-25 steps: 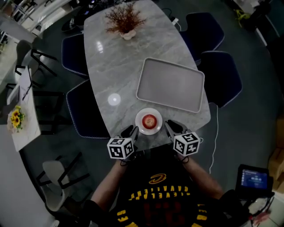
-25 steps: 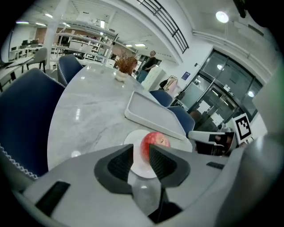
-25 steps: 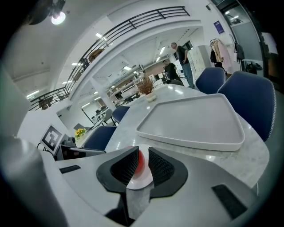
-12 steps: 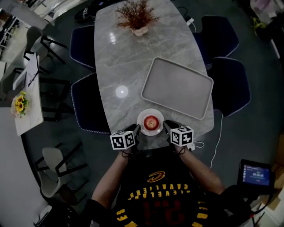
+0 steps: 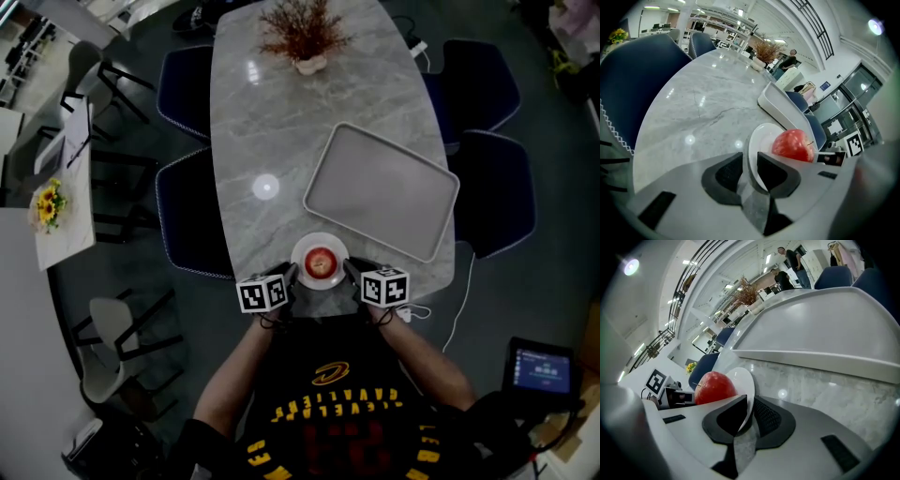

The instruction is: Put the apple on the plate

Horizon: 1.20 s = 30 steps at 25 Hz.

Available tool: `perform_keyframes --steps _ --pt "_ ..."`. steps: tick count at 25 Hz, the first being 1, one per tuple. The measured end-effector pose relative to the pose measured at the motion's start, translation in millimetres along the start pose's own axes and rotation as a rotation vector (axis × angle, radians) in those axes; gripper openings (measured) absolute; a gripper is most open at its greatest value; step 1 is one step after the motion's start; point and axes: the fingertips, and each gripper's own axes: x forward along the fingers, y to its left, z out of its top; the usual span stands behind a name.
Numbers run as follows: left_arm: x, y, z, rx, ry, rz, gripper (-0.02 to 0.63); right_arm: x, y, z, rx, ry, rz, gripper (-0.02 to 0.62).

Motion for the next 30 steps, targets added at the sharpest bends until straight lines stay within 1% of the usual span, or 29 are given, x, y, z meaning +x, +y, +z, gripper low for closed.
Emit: perform_keyframes --steps 5,8,10,11,14,16,19,23,26,30 --pt "4.4 -1.6 0.8 -0.001 0.006 -0.012 0.098 3.0 -3.7 2.3 0.082 0.000 0.046 0.051" --pt "6.1 -4.8 1.6 -0.002 0.019 -0.042 0.098 2.8 -4.3 3.3 0.116 -0.013 0.040 0.051" --pt "7.6 -5.8 1.5 -0.004 0.031 -0.069 0.097 3.7 -3.6 2.5 0.160 -0.033 0.034 0.048" --pt "8.8 -4.5 1.6 -0.011 0.036 -0.078 0.067 4.5 -4.1 2.3 0.189 -0.043 0.034 0.046" --pt "13.7 -1.9 2.6 -0.065 0.051 -0.109 0.052 5.8 -9.3 2.1 0.262 -0.059 0.044 0.040" --pt "11.7 -2.7 3.8 -0.080 0.057 -0.132 0.046 3.6 -8.3 0.9 0.276 -0.072 0.040 0.040" --pt "0.1 0.0 5.8 -0.068 0.067 -0.161 0.043 -0.1 4.6 -2.6 0.287 -0.101 0.032 0.040" --pt "-5.5 0.6 6.8 -0.077 0.105 -0.193 0.043 -7.2 14.4 -5.6 0.319 -0.126 0.029 0.038" --pt "-9.8 -8.5 14.4 -0.080 0.122 -0.239 0.041 -19.3 18.8 -1.2 0.361 -0.165 0.036 0.037" --pt "-20.1 -24.3 25.8 -0.086 0.145 -0.328 0.037 -38.5 26.2 5.2 0.413 -0.219 0.055 0.034"
